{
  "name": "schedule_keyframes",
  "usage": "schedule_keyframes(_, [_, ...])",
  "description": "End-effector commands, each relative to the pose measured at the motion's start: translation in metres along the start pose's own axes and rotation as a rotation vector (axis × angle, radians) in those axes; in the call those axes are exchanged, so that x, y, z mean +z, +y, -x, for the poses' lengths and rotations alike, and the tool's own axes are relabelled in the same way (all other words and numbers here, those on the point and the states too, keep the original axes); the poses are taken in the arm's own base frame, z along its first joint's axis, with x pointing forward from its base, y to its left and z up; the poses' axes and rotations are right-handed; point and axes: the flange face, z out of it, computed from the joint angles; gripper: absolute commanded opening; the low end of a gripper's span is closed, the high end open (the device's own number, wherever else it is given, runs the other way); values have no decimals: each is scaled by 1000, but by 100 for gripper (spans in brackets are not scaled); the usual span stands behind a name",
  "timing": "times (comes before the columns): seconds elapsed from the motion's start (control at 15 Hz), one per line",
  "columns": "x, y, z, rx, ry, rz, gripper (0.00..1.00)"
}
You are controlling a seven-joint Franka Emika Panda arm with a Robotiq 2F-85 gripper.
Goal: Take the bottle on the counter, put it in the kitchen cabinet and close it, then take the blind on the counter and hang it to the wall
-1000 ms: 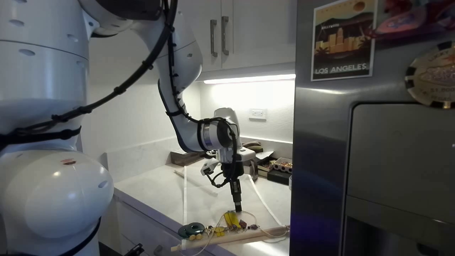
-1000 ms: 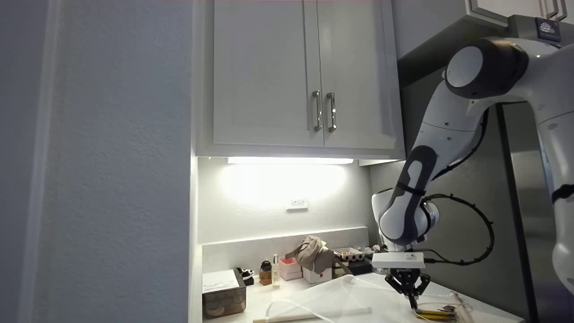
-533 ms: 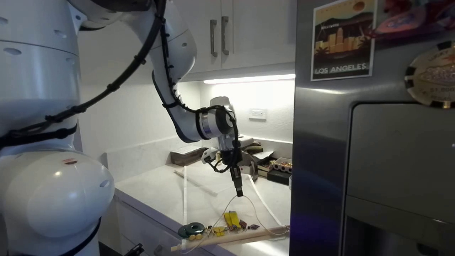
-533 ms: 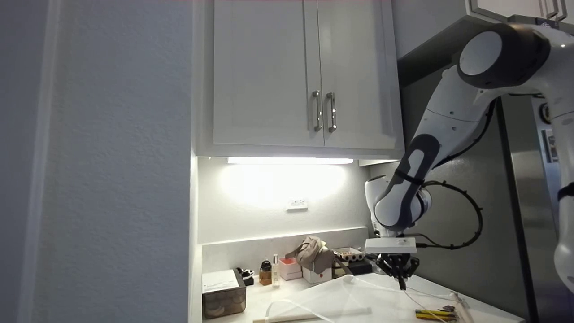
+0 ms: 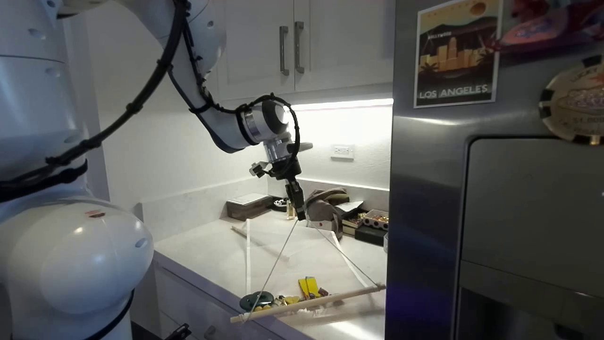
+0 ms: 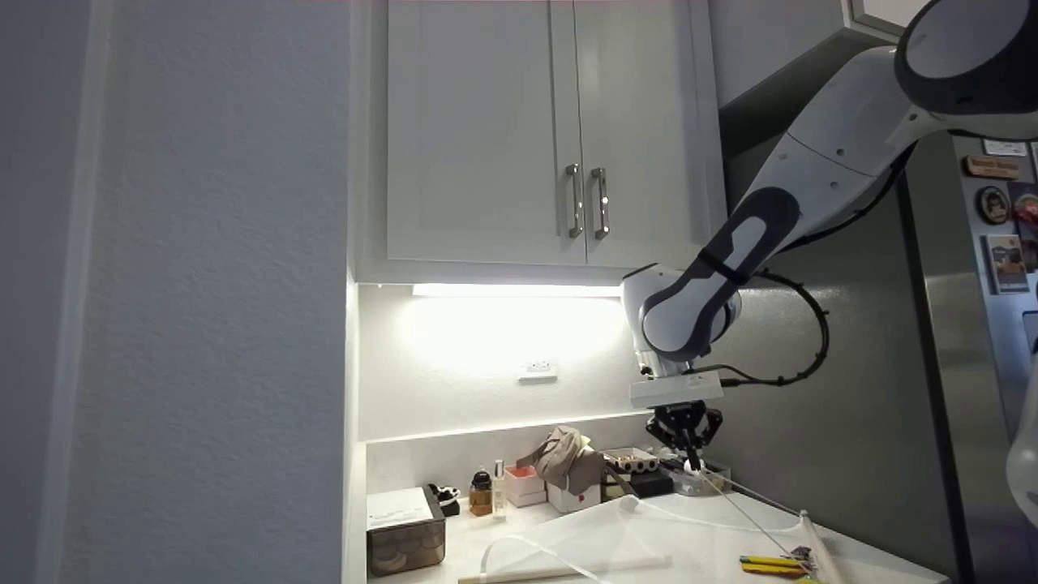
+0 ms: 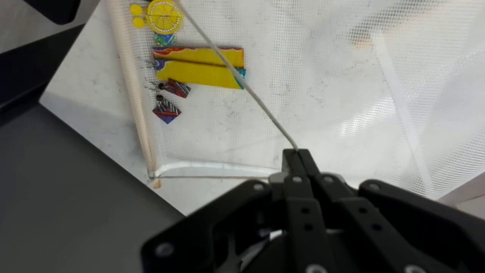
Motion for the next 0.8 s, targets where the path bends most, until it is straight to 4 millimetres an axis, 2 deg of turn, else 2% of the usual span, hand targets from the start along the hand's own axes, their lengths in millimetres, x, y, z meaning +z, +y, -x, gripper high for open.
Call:
schedule_keyframes(0.0, [-40,-5,4,-104,14,21,0])
schedule_keyframes(0.53, [-96,2,-20,-199,48,39,0])
schedule_keyframes(0.73, [-110,3,-28,-213,62,37,0])
